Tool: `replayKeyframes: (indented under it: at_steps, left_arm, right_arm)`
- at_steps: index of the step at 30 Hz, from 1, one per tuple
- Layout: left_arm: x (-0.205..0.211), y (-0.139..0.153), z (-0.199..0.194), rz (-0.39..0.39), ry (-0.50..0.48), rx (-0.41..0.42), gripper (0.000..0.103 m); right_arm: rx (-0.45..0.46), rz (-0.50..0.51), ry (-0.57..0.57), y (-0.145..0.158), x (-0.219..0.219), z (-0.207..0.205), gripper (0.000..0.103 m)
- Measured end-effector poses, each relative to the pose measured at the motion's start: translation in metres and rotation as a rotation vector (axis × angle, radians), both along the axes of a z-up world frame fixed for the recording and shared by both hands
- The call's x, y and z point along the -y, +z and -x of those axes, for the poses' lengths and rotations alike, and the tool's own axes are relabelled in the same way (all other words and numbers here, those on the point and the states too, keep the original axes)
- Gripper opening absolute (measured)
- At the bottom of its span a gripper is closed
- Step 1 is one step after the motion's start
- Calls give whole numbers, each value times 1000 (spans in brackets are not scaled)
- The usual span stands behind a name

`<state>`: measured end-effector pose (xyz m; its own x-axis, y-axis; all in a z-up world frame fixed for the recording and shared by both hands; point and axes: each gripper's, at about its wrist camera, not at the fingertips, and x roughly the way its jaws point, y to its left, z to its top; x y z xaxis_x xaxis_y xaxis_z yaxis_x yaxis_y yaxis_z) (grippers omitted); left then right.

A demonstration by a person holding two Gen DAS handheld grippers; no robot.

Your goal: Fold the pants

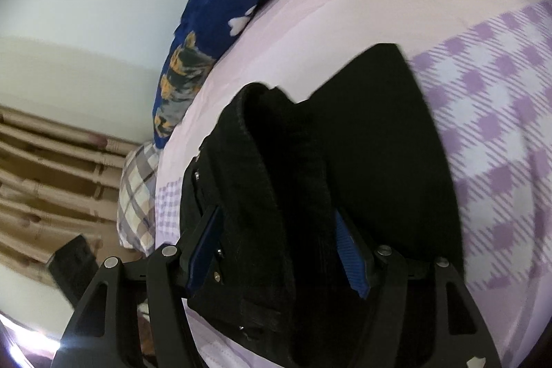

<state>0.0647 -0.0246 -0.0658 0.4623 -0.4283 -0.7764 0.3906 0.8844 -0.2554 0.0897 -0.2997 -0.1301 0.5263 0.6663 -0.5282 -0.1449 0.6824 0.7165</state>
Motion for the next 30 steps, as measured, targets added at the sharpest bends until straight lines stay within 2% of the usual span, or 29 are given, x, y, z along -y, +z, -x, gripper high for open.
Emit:
replayKeyframes:
  at_steps: [3,9,13,15,16,17,20,22,25,30]
  left_arm:
    - [-7,-12,-7,-23,14,-24,44]
    - [-6,-22,-6,-36,6,-24,44]
    - [-3,-26,-8,-44,4,-27,45]
    - [-2,-27,-8,-45,2,-27,46]
    - [-2,-27,-9,-46,0,-27,46]
    - [-2,-27,-9,-46,1,-28,46]
    - [-3,-25,-10,-42,-2,-30,46]
    - [-6,-21,-11,-20,5,-32,46]
    - [-7,-8,-11,11,12,-5,46]
    - [8,8,-10,16,-31,42,46]
  right_arm:
    - [-15,10,55,-3,-11,-2,54]
    - [-37,-22,33,-5,-8,-7,48]
    - [-44,-32,13,-4,-10,-9,50]
    - [-38,-4,7,-1,-14,-9,49]
    - [-34,11,4,0,-16,-8,47]
    - [-31,44,1,2,-19,-6,38]
    - [5,94,-23,14,-21,3,17]
    - [41,78,-35,27,-18,13,14]
    - [119,117,-56,54,-19,28,12]
    - [166,135,-116,72,3,34,11]
